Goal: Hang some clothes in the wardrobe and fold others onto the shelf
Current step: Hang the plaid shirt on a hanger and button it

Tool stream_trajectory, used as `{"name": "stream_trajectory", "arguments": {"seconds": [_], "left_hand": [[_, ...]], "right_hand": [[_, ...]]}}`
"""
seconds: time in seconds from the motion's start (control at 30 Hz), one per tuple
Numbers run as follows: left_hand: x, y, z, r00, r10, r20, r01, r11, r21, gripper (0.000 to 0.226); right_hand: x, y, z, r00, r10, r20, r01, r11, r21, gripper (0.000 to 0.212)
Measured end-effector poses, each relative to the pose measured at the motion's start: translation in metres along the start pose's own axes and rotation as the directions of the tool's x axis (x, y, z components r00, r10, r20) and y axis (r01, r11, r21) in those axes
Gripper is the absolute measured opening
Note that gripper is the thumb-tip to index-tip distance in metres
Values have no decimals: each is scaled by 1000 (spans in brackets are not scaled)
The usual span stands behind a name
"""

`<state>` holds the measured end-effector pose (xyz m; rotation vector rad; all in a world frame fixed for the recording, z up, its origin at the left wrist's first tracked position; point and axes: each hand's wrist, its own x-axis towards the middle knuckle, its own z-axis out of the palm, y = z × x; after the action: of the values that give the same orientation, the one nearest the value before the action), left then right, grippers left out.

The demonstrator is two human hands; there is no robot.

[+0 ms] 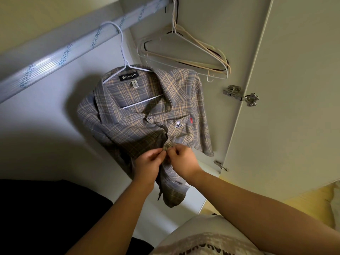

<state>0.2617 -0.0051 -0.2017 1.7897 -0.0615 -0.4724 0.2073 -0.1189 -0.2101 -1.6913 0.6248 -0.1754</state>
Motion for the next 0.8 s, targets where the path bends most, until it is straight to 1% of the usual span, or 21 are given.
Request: {"name": "stream_trajectory", "arguments": {"seconds": [0.03, 0.07, 0.1, 0.17, 0.23, 0.33, 0.4, 0.47, 0.53, 0.57, 0.6, 0.63, 0.67, 0.73, 0.8], "left_hand": [[-2, -1, 1, 995, 88, -49, -80, 988, 135, 11], [-5, -2, 1, 979, 185, -85, -159, 954, 254, 11], [-6, -2, 2, 955, 280, -102, -230, 910, 346, 13], [-8, -3, 2, 896, 432, -99, -341, 815, 468, 15], [-7, -2, 0, 854, 517, -57, -402, 725, 559, 17], [-2, -1, -1, 827, 562, 13, -442, 636, 632, 19], [-1, 2, -1, 847, 529, 47, -431, 632, 644, 22], [1, 8, -1, 890, 447, 91, -395, 656, 643, 27], [2, 16, -1, 942, 314, 118, -318, 726, 610, 30], [3, 20, -1, 969, 220, 115, -246, 795, 555, 31], [4, 22, 0, 987, 122, 103, -156, 871, 465, 30], [5, 22, 0, 995, 30, 94, -61, 935, 349, 27], [4, 22, 0, 995, -44, 88, 22, 972, 235, 22], [2, 21, 1, 986, -148, 78, 142, 987, 76, 17], [1, 21, 2, 975, -209, 74, 213, 976, -49, 20]], "right_hand": [[0, -1, 1, 1000, 2, 0, -2, 1000, 5, 28], [-1, -1, 1, 1000, 5, 4, -5, 1000, 7, 28], [-1, -2, 2, 1000, 15, 14, -16, 1000, 21, 29], [-3, -3, 2, 996, 65, 62, -73, 988, 135, 31], [-4, -5, 1, 985, 121, 124, -150, 952, 265, 31], [-4, -5, 0, 967, 167, 190, -227, 906, 357, 28], [-4, -4, 0, 959, 179, 220, -253, 890, 380, 25], [-4, -2, -1, 955, 173, 242, -260, 878, 401, 23], [-4, 0, -3, 956, 148, 255, -245, 879, 408, 22], [-4, 1, -3, 958, 136, 252, -230, 889, 396, 21], [-4, 2, -5, 963, 126, 240, -211, 904, 372, 19], [-3, 3, -6, 968, 117, 222, -190, 919, 344, 18], [-2, 4, -7, 972, 110, 206, -174, 930, 325, 16], [0, 5, -10, 974, 102, 200, -164, 932, 322, 12], [0, 8, -12, 971, 113, 209, -178, 930, 323, 11]]}}
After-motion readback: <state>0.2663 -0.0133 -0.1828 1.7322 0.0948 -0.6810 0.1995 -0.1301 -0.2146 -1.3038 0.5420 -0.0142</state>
